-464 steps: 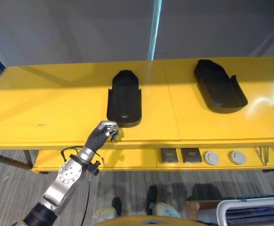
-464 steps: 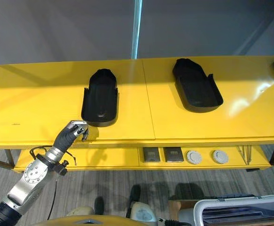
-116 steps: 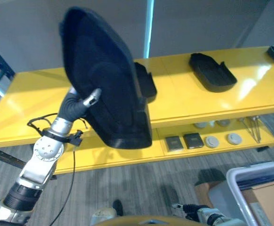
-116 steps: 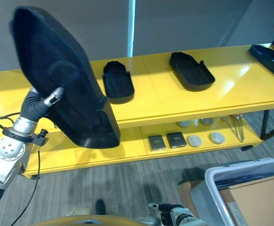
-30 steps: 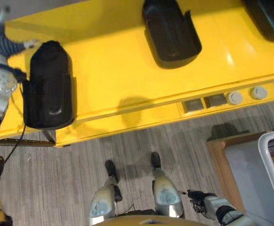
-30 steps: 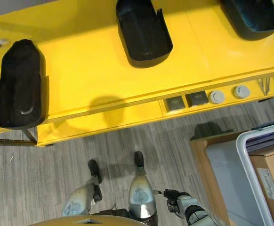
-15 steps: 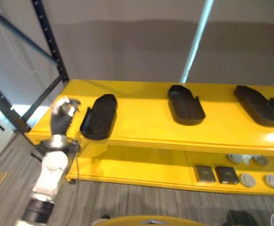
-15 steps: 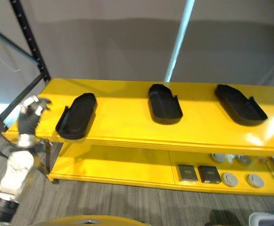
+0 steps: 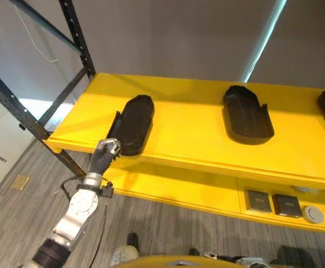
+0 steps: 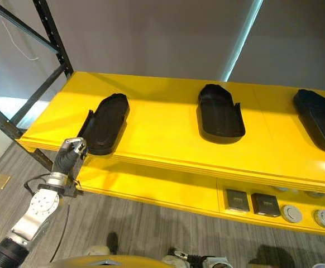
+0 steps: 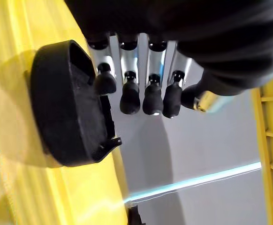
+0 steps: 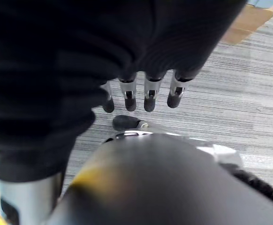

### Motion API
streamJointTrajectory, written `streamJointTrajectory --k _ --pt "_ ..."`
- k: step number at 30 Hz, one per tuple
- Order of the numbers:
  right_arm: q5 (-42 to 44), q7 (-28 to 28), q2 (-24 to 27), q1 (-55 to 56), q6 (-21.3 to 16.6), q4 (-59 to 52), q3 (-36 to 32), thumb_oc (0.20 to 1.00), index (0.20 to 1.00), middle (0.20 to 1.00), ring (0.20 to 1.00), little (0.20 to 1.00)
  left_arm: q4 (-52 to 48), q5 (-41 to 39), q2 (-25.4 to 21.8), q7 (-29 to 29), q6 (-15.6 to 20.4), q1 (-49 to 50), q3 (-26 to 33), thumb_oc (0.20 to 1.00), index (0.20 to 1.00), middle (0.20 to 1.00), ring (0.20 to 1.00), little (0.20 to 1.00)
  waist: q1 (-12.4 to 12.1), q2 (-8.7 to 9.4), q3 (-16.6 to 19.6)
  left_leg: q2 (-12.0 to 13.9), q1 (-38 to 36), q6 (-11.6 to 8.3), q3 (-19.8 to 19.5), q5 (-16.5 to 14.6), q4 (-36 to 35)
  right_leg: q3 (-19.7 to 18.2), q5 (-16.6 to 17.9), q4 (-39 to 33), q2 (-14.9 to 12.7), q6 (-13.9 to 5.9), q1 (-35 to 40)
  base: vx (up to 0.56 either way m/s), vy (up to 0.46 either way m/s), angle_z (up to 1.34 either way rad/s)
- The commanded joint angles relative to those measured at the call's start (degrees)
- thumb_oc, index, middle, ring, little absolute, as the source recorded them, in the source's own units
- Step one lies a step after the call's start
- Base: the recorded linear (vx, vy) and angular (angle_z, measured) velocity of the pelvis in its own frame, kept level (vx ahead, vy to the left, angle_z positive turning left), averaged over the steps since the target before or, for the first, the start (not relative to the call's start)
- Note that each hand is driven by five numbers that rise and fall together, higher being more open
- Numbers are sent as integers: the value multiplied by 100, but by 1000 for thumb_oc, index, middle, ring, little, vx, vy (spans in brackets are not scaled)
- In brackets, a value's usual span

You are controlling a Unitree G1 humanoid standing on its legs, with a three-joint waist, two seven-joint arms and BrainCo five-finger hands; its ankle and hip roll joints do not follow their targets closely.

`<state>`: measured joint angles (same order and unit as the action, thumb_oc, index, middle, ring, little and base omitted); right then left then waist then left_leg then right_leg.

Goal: Move parts from the plastic box to the shelf.

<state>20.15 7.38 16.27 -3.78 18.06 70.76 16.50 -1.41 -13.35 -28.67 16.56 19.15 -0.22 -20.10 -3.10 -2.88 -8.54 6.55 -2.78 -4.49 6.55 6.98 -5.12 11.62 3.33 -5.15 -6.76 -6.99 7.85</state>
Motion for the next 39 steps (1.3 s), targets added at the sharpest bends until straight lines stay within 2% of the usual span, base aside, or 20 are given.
streamJointTrajectory --k 1,8,9,12,17,19,22,24,39 --pt "49 -9 -85 -96 99 346 115 1000 1000 1000 1000 1000 -2 14 -251 227 139 -589 149 200 200 200 200 200 54 212 -226 0 -283 17 276 -972 12 126 -571 15 -28 167 113 75 12 -12" --pt "144 -82 -52 15 59 153 127 1000 1000 1000 1000 1000 108 -199 -205 199 -204 -688 136 200 200 200 200 200 186 208 -333 -12 -260 45 328 -993 12 -16 -542 15 -32 143 13 24 2 -11" --pt "147 -73 -53 15 60 142 129 1000 1000 1000 1000 1000 130 -203 -187 263 -176 -678 131 200 200 200 200 200 194 205 -351 -12 -257 44 332 -991 12 -23 -538 15 -33 142 3 0 3 -5" --pt "102 -26 -83 80 -37 164 144 1000 1000 1000 1000 1000 -19 -205 -138 260 439 -656 186 200 200 200 200 200 214 199 -385 -11 -251 45 347 -994 12 -36 -541 15 -33 150 -13 0 2 -1" --pt "92 -49 -111 120 -60 173 96 1000 1000 1000 1000 1000 -427 -38 -149 150 732 -642 218 200 200 200 200 200 194 183 -390 -23 -289 56 317 -1020 12 -21 -549 15 -40 151 31 0 0 0" --pt "106 -47 -102 118 -62 179 77 1000 1000 1000 1000 1000 -585 6 -176 110 755 -625 174 200 200 200 200 200 177 180 -375 -31 -296 56 282 -1032 12 -3 -561 15 -42 150 48 0 0 0" --pt "124 -36 -92 102 -46 163 94 1000 1000 1000 1000 1000 -572 -86 -198 23 496 -555 26 200 200 200 200 200 155 183 -366 -32 -298 50 258 -1041 12 18 -581 15 -30 158 65 0 0 0" --pt "182 -52 -88 67 -42 157 121 1000 1000 1000 1000 1000 -457 -35 -215 14 473 -477 -79 200 200 200 200 200 131 178 -386 -32 -290 51 257 -1035 12 41 -585 15 -27 168 65 -17 -7 0" --pt "500 -193 69 -84 -60 234 -21 1000 1000 1000 1000 1000 -43 -42 -398 183 590 210 -496 200 200 200 200 200 -43 8 -545 -46 -176 14 197 -951 12 252 -576 15 -41 193 16 -41 6 5"
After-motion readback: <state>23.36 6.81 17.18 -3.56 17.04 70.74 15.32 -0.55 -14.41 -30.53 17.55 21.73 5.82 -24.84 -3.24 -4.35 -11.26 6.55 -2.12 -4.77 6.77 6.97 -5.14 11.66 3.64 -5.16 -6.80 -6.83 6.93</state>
